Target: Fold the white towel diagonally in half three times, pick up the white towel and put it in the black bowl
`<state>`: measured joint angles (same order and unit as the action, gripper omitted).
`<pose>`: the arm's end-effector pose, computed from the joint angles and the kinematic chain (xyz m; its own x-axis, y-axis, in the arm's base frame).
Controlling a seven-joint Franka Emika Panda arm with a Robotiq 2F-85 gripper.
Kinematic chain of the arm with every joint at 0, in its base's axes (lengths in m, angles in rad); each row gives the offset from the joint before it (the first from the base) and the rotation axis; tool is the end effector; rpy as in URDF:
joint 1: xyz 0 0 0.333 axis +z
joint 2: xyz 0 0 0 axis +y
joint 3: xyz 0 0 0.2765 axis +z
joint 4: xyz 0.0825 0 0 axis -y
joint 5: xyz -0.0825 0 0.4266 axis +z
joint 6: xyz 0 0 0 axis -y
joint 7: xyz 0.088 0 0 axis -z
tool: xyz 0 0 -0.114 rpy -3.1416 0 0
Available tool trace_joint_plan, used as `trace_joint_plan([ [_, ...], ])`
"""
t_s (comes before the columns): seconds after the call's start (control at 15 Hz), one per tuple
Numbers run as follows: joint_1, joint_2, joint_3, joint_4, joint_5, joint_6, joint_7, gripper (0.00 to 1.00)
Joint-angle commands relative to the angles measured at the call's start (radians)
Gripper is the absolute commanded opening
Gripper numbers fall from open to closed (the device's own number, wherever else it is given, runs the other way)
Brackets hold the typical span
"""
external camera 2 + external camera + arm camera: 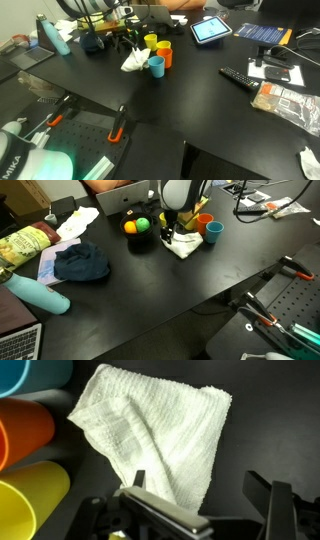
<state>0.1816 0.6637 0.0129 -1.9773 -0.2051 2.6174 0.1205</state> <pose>0.5853 0.1199 0.0491 0.9689 0.2467 -0.0198 0.2475 -0.9644 0.0930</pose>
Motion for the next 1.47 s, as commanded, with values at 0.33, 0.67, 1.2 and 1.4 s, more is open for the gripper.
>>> trace_joint_plan([
  [0.33,0.083,0.221,-0.079,0.198,-0.026,-0.029,0.028,0.75],
  [0.67,0.131,0.227,-0.126,0.188,-0.066,-0.06,0.046,0.43],
  [1.2,0.116,0.009,-0.085,0.101,-0.084,-0.275,-0.011,0.1],
  [1.4,0.124,-0.111,-0.067,0.089,-0.113,-0.339,-0.007,0.1],
])
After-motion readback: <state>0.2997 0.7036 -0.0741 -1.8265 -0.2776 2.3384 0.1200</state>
